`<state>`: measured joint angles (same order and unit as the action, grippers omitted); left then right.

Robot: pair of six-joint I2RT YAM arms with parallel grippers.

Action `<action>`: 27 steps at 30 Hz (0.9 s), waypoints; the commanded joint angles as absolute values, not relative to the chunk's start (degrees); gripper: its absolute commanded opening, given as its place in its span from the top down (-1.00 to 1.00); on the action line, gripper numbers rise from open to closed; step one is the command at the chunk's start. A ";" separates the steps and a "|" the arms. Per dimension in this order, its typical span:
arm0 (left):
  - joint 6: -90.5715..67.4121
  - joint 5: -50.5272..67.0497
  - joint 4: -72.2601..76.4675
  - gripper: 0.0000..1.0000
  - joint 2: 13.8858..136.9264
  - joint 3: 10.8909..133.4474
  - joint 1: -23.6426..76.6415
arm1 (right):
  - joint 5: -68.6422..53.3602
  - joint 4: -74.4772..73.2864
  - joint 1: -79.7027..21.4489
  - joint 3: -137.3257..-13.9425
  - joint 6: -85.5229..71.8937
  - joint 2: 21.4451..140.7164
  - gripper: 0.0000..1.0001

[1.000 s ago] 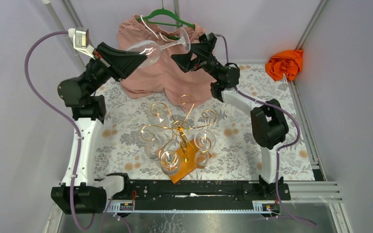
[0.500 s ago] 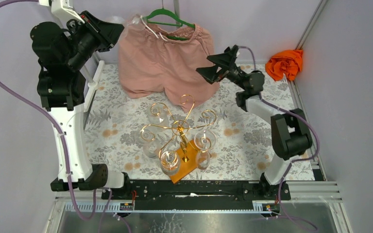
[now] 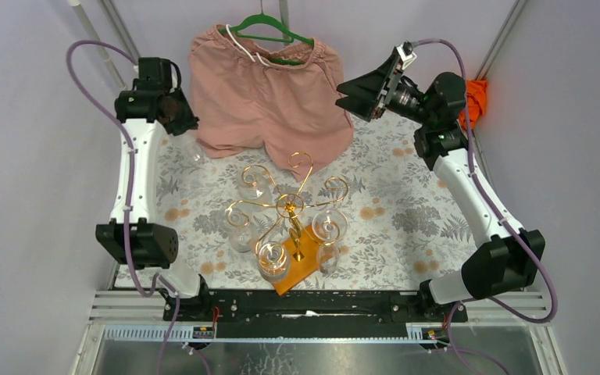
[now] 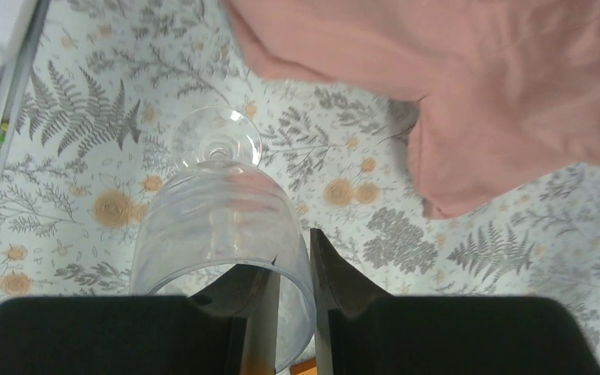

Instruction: Take the wine glass off the wine glass rack

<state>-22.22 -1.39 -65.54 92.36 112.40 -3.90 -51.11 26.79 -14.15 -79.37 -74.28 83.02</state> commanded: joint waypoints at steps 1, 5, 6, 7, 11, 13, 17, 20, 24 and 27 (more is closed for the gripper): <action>-19.77 -0.34 -65.37 1.00 95.56 110.80 -4.04 | -52.38 13.19 -13.54 -81.63 -65.58 82.12 -0.95; -20.30 3.18 -62.92 1.00 99.47 107.46 -4.04 | -52.38 12.20 -13.32 -81.41 -65.04 82.48 -0.94; -20.57 3.51 -62.41 1.00 100.34 106.77 -4.04 | -52.45 12.28 -13.25 -81.30 -64.94 82.52 -0.94; -20.84 3.83 -61.57 1.00 101.12 106.12 -4.06 | -52.47 12.07 -13.18 -81.13 -64.83 82.64 -0.94; -21.34 5.37 -60.63 1.00 104.37 104.62 -4.05 | -52.81 12.10 -12.63 -80.78 -64.64 83.01 -0.94; -21.44 6.43 -59.86 1.00 104.97 104.25 -4.04 | -52.74 12.25 -12.42 -80.69 -64.57 83.10 -0.93; -21.83 7.56 -57.53 1.00 105.42 102.31 -4.04 | -52.56 12.38 -12.35 -80.53 -64.26 83.14 -0.93; -22.46 9.05 -54.71 1.00 105.48 100.76 -4.07 | -52.43 12.89 -12.30 -80.17 -64.28 83.23 -0.93; -23.47 10.19 -51.24 1.00 105.25 98.83 -3.88 | -52.22 13.13 -12.26 -80.07 -64.29 83.47 -0.92; -23.72 10.38 -49.71 1.00 105.99 97.88 -3.75 | -51.83 13.37 -12.30 -79.95 -64.48 83.67 -0.91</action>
